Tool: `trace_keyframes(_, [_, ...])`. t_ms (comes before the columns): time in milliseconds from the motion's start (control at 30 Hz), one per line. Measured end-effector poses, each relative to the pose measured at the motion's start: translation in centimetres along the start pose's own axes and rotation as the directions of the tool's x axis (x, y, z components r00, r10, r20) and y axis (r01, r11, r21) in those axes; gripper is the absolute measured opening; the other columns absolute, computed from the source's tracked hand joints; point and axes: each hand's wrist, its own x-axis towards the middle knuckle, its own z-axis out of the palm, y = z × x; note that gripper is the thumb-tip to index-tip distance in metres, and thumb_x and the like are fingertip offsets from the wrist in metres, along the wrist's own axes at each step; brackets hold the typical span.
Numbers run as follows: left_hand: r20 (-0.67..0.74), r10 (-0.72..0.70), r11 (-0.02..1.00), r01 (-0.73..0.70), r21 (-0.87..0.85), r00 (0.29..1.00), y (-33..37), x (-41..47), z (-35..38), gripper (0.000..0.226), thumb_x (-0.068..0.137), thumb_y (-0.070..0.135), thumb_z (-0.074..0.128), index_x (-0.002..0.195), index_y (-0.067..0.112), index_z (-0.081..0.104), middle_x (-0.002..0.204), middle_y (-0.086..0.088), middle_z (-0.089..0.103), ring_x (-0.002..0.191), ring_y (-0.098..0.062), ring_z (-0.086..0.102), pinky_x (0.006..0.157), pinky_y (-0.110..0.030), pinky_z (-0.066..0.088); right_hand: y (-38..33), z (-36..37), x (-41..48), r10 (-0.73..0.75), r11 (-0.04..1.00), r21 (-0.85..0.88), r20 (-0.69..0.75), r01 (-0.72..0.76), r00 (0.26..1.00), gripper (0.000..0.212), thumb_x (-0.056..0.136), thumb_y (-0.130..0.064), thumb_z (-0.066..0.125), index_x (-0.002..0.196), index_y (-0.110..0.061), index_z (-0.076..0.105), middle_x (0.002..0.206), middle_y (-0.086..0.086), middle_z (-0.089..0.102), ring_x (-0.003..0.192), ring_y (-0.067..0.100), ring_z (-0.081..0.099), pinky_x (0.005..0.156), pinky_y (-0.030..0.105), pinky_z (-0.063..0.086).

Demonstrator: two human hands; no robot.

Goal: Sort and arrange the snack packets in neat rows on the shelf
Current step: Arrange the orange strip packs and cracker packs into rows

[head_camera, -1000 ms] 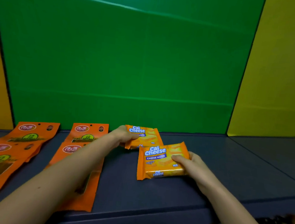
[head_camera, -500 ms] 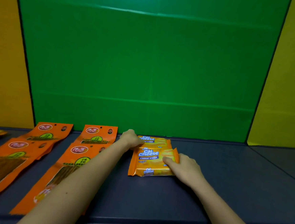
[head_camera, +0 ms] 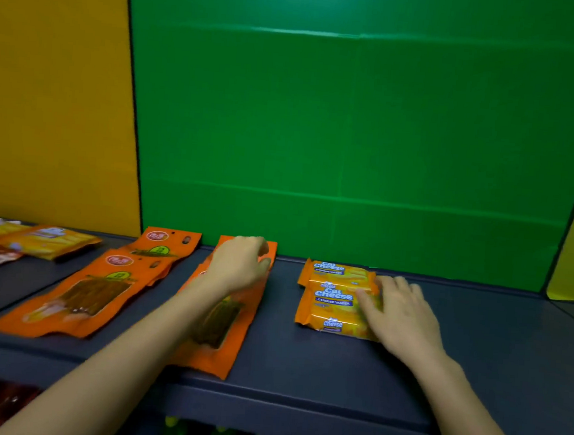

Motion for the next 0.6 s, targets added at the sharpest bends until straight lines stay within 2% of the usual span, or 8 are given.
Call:
trace_keyframes(133, [-0.142, -0.004, 0.996, 0.017, 0.092, 0.990, -5.0, -5.1, -4.0, 0.026, 0.088, 0.029, 0.051, 0.109, 0.016, 0.060, 0.114, -0.007, 0.066, 0.108, -0.029, 0.058, 0.081, -0.035, 0.045, -3.7, 0.3, -0.4, -0.209, 0.971, 0.116, -0.019, 0.210, 0.978, 0.039, 0.094, -0.035, 0.043, 0.129, -0.021, 0.047, 0.130, -0.002, 0.051, 0.122, 0.019, 0.043, 0.097, 0.031, 0.034])
trace_keyframes(233, [-0.206, -0.080, 0.987, 0.106, 0.117, 0.975, -8.8, -9.5, -6.6, 0.024, 0.089, 0.032, 0.051, 0.107, 0.019, 0.061, 0.113, -0.003, 0.065, 0.107, -0.026, 0.058, 0.079, -0.034, 0.044, -7.5, 1.2, -0.9, -0.335, 0.918, 0.209, -0.049, 0.338, 0.941, 0.034, 0.092, -0.030, 0.049, 0.124, -0.021, 0.051, 0.125, -0.001, 0.055, 0.120, 0.019, 0.047, 0.099, 0.030, 0.033])
trace_keyframes(333, [-0.235, -0.172, 0.969, 0.207, 0.134, 0.957, -12.7, -13.8, -9.0, 0.027, 0.089, 0.039, 0.050, 0.106, 0.022, 0.061, 0.110, 0.001, 0.065, 0.105, -0.023, 0.059, 0.077, -0.033, 0.044, -11.8, 1.9, -2.0, -0.430, 0.864, 0.271, -0.043, 0.425, 0.902, 0.032, 0.091, -0.031, 0.049, 0.121, -0.022, 0.053, 0.122, -0.003, 0.057, 0.116, 0.018, 0.050, 0.096, 0.034, 0.041])
trace_keyframes(500, [-0.296, -0.271, 0.921, 0.336, 0.196, 0.916, -19.4, -21.0, -12.7, 0.019, 0.087, 0.033, 0.057, 0.096, 0.017, 0.064, 0.099, -0.001, 0.069, 0.100, -0.026, 0.063, 0.071, -0.033, 0.046, -19.5, 3.0, -4.5, -0.539, 0.777, 0.364, -0.038, 0.514, 0.842, 0.030, 0.091, -0.033, 0.048, 0.120, -0.028, 0.053, 0.121, -0.010, 0.056, 0.117, 0.012, 0.049, 0.094, 0.031, 0.040])
trace_keyframes(600, [-0.307, -0.346, 0.880, 0.420, 0.222, 0.887, -23.3, -24.6, -14.9, 0.027, 0.086, 0.038, 0.052, 0.095, 0.016, 0.064, 0.097, -0.003, 0.070, 0.096, -0.028, 0.064, 0.067, -0.034, 0.046, -24.4, 4.1, -6.5, -0.604, 0.728, 0.394, -0.015, 0.560, 0.797, 0.029, 0.092, -0.035, 0.048, 0.120, -0.029, 0.053, 0.120, -0.011, 0.057, 0.117, 0.012, 0.049, 0.094, 0.030, 0.042])
